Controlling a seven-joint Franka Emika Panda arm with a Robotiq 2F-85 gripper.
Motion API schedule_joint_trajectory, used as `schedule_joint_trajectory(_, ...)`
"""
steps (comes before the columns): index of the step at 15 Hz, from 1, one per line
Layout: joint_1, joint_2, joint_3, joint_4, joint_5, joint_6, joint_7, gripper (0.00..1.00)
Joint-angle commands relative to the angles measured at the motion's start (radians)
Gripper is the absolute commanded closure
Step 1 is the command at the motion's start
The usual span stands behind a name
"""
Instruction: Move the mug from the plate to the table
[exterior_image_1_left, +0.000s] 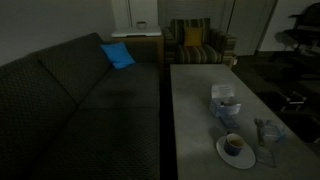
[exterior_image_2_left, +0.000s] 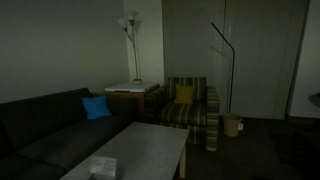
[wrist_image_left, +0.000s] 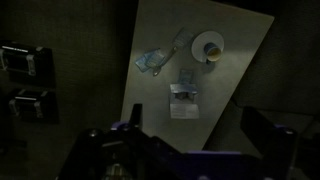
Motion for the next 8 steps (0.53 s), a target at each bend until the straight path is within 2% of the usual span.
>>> schedule_joint_trajectory(1,-0.007,0.003,0.008,-0.007,0.008,-0.006,-0.005,0.00)
schedule_joint_trajectory(8,0.001,0.039,-0.006,0.003,0.012,0.007,-0.023,0.00)
